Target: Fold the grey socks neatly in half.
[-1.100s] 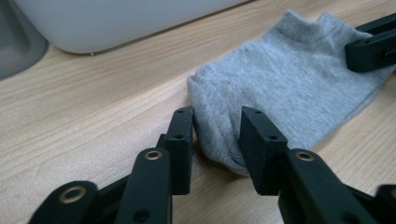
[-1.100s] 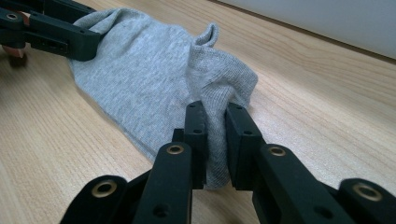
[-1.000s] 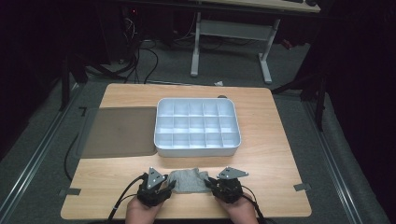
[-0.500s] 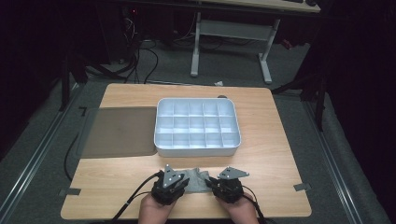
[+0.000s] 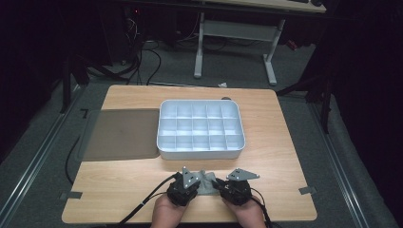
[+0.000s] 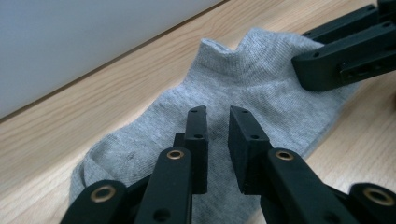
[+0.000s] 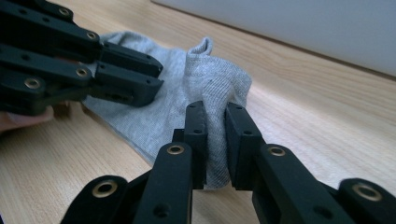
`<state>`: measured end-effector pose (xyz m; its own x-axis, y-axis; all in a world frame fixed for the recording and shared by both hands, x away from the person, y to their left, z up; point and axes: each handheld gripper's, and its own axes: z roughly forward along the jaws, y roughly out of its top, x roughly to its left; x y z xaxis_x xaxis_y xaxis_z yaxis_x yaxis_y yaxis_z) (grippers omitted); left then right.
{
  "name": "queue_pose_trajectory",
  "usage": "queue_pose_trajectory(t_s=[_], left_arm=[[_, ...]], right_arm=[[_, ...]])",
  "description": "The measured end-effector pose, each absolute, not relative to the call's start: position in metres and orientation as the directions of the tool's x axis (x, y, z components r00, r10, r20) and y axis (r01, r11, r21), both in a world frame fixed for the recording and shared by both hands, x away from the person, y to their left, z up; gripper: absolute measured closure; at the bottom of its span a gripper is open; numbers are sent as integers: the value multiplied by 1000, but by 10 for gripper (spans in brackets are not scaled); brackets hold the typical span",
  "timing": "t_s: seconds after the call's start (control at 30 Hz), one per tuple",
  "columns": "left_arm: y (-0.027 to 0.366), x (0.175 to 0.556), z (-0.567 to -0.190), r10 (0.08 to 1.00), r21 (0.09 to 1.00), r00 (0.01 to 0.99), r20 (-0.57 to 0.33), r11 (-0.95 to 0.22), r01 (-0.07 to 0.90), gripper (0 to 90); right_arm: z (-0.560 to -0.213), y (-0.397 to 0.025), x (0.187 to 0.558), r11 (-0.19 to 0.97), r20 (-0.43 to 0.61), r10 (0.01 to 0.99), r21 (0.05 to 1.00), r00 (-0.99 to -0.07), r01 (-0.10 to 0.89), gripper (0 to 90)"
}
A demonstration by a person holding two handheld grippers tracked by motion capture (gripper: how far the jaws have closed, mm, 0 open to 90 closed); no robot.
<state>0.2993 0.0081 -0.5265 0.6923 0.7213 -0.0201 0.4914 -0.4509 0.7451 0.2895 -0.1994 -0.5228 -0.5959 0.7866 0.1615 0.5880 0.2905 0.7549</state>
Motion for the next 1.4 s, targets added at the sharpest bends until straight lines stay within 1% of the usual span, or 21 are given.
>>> queue_pose_trajectory(t_s=[0.17, 0.47, 0.53, 0.6, 0.63, 0.7, 0.8, 0.93, 1.03, 1.2, 1.23, 1.3, 1.33, 1.4], left_arm=[[-2, 300, -526, 720, 742, 694, 14, -473, 476, 776], [-15, 297, -526, 706, 739, 705, 65, -509, 442, 772], [-15, 298, -526, 705, 741, 707, 56, -504, 444, 772], [-14, 298, -525, 704, 742, 708, 51, -502, 445, 742], [-9, 298, -521, 704, 756, 709, 33, -482, 444, 723], [5, 297, -513, 717, 785, 697, 10, -437, 439, 725], [31, 299, -506, 740, 812, 673, -25, -378, 445, 797], [61, 300, -509, 767, 817, 641, -38, -346, 462, 900], [69, 299, -518, 772, 812, 634, -48, -340, 475, 900], [74, 299, -526, 770, 811, 630, -99, -304, 499, 898], [74, 299, -526, 769, 810, 629, -113, -296, 507, 864], [75, 300, -526, 774, 809, 626, -95, -307, 502, 872], [75, 301, -528, 772, 802, 629, -95, -315, 507, 890], [74, 301, -529, 765, 797, 637, -95, -325, 509, 899]], right_arm=[[-518, -206, 288, 254, 186, 788, 770, -587, 585, 812], [-508, -205, 283, 226, 203, 764, 805, -612, 549, 814], [-507, -204, 283, 227, 200, 763, 808, -615, 544, 814], [-508, -204, 283, 230, 197, 763, 807, -616, 543, 814], [-508, -204, 284, 232, 195, 764, 807, -615, 544, 814], [-509, -206, 284, 226, 200, 768, 804, -608, 549, 814], [-510, -208, 285, 225, 201, 773, 799, -602, 557, 813], [-511, -208, 285, 227, 196, 778, 798, -597, 559, 814], [-511, -208, 286, 232, 191, 779, 797, -597, 558, 813], [-511, -207, 286, 237, 185, 781, 796, -596, 557, 813], [-511, -207, 286, 239, 182, 782, 796, -596, 556, 813], [-511, -207, 286, 238, 183, 783, 795, -595, 557, 813], [-511, -206, 286, 241, 181, 782, 795, -596, 557, 813], [-511, -205, 286, 243, 181, 785, 790, -593, 563, 813]])
